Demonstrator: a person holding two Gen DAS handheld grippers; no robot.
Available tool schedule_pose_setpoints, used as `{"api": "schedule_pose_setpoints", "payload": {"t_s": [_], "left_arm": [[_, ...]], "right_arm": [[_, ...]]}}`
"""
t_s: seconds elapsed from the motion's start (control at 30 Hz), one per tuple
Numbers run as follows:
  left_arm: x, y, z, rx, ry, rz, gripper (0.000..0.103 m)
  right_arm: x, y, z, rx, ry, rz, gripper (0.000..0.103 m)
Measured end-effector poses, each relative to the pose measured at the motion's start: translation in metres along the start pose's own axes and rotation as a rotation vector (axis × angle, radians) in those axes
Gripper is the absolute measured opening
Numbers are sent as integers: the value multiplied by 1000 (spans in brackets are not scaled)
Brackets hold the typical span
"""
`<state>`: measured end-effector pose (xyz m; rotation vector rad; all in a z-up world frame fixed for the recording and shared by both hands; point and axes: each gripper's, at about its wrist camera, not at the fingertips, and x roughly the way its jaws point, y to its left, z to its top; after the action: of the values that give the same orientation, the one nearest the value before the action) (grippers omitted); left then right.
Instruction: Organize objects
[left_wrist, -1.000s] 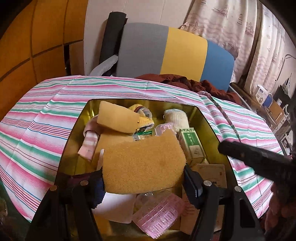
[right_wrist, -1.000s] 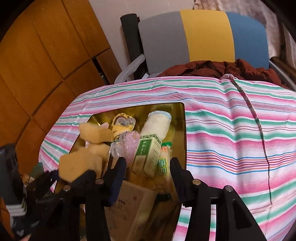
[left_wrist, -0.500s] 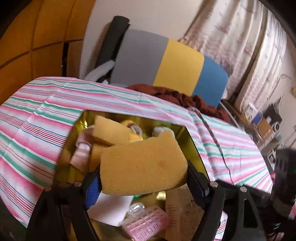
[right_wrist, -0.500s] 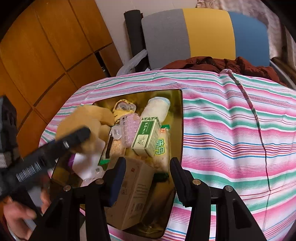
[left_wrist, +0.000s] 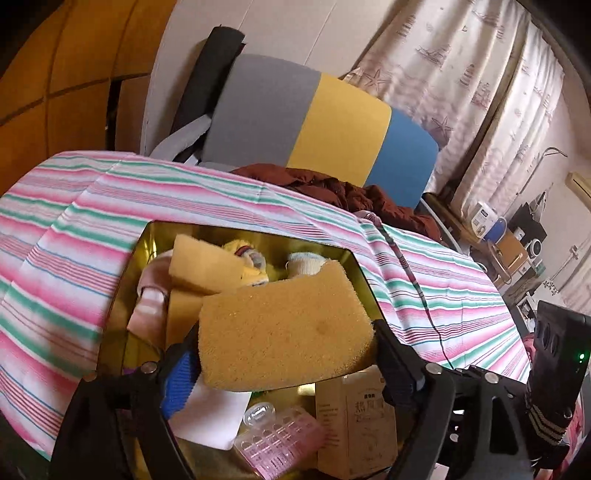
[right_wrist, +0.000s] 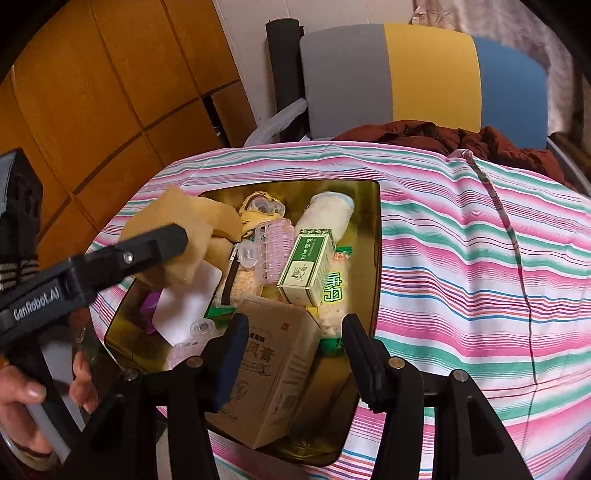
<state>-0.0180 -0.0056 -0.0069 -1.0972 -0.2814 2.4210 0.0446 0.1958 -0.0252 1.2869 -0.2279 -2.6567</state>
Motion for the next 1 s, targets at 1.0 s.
{"api": "schedule_pose_setpoints", "payload": {"t_s": [1.0], "left_arm": [[-45,17,-21,-13,-60,446,89]], "right_arm": [[23,27,-3,-114,59,59,58]]}}
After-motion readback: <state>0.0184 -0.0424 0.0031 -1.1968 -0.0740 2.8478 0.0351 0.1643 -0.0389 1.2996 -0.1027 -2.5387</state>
